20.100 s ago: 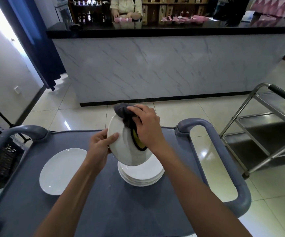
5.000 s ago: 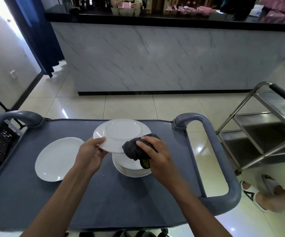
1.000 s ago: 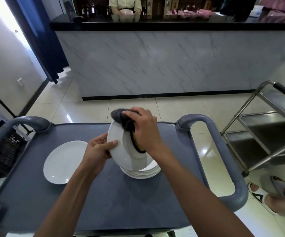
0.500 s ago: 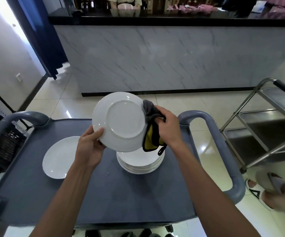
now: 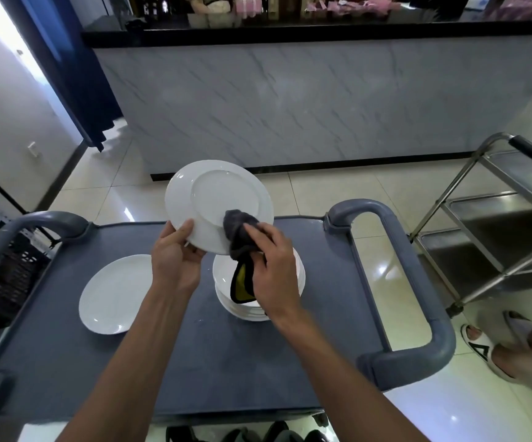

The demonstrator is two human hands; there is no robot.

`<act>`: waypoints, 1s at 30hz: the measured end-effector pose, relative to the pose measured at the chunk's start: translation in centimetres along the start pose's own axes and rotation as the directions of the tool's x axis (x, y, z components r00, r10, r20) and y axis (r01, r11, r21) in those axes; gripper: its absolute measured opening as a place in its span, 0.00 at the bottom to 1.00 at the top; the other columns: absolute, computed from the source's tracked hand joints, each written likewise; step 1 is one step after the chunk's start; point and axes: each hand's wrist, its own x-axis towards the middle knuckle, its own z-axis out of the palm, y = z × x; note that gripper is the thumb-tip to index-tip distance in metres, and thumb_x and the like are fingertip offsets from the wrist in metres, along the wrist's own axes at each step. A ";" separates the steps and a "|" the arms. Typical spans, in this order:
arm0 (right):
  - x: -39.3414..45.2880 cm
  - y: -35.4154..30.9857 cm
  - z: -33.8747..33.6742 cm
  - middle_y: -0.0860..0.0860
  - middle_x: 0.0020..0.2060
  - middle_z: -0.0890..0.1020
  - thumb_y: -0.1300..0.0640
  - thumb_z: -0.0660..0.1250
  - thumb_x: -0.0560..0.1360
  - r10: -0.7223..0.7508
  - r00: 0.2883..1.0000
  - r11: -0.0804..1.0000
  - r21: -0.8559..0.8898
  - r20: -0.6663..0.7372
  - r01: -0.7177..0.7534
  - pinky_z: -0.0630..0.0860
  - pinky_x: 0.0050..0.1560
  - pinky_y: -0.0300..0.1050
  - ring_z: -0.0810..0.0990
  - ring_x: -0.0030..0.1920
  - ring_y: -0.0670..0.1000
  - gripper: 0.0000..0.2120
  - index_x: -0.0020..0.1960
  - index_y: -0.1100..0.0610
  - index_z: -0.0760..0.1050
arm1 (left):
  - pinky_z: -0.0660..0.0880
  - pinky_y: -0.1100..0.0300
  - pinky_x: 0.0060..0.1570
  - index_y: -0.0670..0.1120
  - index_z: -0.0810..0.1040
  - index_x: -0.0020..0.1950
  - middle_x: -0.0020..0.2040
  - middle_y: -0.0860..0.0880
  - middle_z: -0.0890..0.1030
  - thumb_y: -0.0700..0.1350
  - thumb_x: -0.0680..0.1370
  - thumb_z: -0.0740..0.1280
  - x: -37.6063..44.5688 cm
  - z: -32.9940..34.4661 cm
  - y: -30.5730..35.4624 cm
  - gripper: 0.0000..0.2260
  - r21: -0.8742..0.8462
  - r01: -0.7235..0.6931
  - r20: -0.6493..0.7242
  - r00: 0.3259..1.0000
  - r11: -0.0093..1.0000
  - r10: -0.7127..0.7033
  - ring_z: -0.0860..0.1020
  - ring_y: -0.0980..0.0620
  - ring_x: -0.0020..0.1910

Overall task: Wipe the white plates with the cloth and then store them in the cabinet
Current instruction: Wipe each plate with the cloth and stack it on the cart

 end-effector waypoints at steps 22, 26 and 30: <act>1.3 3.6 -7.8 0.52 0.62 0.79 0.75 0.62 0.75 0.013 0.985 0.999 -0.033 -0.174 -0.019 0.70 0.67 0.39 0.75 0.63 0.47 0.23 0.64 0.56 0.80 | 0.75 0.53 0.36 0.47 0.83 0.45 0.36 0.48 0.82 0.40 0.76 0.72 0.2 0.9 -1.1 0.02 0.802 -0.576 0.494 0.789 0.160 0.364 0.78 0.48 0.35; 1.2 4.2 -8.8 0.52 0.62 0.79 0.74 0.62 0.76 0.011 0.979 0.999 -0.048 -0.206 -0.021 0.69 0.67 0.35 0.75 0.63 0.48 0.22 0.63 0.57 0.80 | 0.73 0.52 0.31 0.44 0.85 0.52 0.31 0.45 0.79 0.36 0.76 0.71 -0.1 1.9 -2.3 0.07 0.696 -0.711 0.705 0.649 -0.102 0.285 0.76 0.40 0.30; 0.7 4.7 -9.5 0.52 0.61 0.79 0.75 0.63 0.76 0.019 0.977 0.999 -0.045 -0.213 -0.029 0.72 0.67 0.41 0.76 0.63 0.50 0.22 0.64 0.58 0.80 | 0.74 0.50 0.26 0.44 0.86 0.51 0.29 0.44 0.79 0.35 0.74 0.70 -0.1 1.5 -4.0 0.09 0.613 -0.754 0.789 0.573 -0.235 0.221 0.75 0.38 0.26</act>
